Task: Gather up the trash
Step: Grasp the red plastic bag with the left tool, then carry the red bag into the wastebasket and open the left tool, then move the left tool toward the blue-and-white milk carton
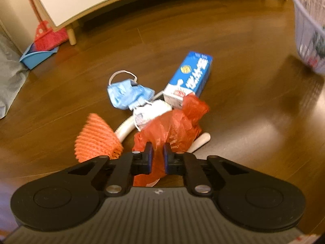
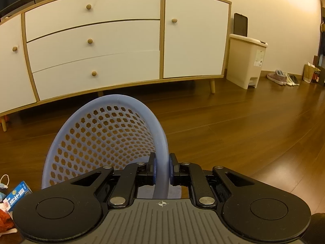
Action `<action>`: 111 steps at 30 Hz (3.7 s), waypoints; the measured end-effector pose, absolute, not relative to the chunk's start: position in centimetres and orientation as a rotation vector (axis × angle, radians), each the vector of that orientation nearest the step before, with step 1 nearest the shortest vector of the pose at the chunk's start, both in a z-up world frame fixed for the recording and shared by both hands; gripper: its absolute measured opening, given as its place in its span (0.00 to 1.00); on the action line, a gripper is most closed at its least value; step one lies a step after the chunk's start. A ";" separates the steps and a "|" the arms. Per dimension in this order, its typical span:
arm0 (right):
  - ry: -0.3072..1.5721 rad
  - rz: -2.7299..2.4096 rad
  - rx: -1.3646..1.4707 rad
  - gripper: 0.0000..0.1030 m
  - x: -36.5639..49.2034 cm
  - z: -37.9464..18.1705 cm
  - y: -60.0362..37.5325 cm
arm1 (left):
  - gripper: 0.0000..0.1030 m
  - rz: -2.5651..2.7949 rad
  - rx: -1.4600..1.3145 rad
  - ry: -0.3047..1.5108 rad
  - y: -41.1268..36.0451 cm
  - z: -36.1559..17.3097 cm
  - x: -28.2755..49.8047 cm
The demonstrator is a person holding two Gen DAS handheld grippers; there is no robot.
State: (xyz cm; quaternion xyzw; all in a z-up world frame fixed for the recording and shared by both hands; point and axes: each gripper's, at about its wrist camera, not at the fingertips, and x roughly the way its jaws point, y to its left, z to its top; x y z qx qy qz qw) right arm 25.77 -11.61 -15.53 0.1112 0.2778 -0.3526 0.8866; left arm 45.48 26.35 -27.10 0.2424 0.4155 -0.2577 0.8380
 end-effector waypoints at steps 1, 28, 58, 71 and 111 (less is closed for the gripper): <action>0.578 -0.731 0.231 0.08 25.8 -15.5 -11.6 | 0.04 -0.543 0.494 0.873 26.5 -26.5 45.4; 0.568 -0.681 0.269 0.08 25.0 -15.1 -12.4 | 0.00 -0.764 0.257 0.667 20.1 -12.8 40.3; 0.564 -0.672 0.279 0.08 25.0 -15.3 -12.7 | 0.20 -1.124 0.212 0.618 3.5 -11.1 38.5; 0.564 -0.673 0.279 0.08 25.2 -15.4 -12.3 | 0.28 -0.960 0.130 0.633 9.3 -11.0 40.8; 0.603 -0.656 0.823 0.08 22.0 -16.5 -21.7 | 0.32 -0.588 0.114 0.804 19.6 -17.3 43.2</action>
